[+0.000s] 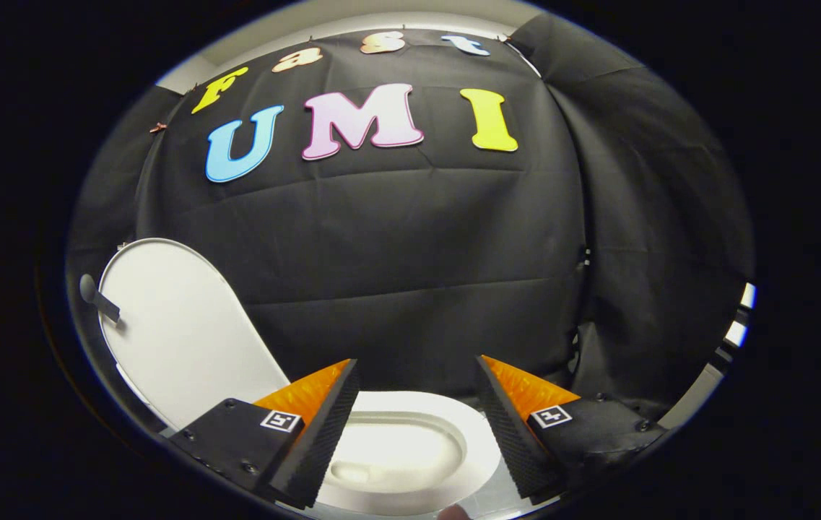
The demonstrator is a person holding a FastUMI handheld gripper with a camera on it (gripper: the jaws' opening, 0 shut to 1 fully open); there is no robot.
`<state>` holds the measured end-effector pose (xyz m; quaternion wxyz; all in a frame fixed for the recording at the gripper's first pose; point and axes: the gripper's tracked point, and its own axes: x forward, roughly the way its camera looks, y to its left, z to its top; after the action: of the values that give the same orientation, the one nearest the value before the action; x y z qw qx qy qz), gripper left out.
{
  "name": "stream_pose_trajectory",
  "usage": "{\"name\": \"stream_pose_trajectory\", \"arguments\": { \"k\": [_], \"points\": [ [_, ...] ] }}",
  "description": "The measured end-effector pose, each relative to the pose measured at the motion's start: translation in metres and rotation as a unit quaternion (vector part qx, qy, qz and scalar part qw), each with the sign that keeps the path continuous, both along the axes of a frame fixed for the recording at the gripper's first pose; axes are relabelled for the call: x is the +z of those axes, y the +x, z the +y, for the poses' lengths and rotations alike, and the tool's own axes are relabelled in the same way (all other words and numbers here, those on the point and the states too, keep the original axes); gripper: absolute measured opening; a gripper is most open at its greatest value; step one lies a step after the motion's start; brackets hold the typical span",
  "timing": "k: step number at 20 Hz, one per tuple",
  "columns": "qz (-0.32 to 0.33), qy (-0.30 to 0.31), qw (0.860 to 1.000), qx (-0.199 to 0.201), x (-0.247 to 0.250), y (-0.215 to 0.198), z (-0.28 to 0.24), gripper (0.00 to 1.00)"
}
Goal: Open the toilet lid.
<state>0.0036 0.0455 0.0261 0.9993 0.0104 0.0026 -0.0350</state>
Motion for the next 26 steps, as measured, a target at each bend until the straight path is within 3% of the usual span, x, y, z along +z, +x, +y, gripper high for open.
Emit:
{"name": "stream_pose_trajectory", "arguments": {
  "k": [5, 6, 11, 17, 21, 26],
  "points": [
    [-0.010, 0.014, 1.000, 0.001, -0.003, 0.007, -0.014, 0.99],
    [-0.012, 0.013, 0.999, 0.032, -0.003, 0.006, -0.002, 0.99],
    [-0.044, 0.002, 0.998, 0.034, 0.005, 0.003, -0.002, 0.99],
    [-0.035, 0.038, 0.998, 0.038, -0.004, 0.009, -0.004, 0.99],
    [-0.055, 0.033, 0.997, 0.052, 0.009, 0.003, -0.004, 0.99],
    [-0.055, 0.028, 0.997, 0.043, 0.006, 0.005, -0.011, 0.99]
  ]
}}
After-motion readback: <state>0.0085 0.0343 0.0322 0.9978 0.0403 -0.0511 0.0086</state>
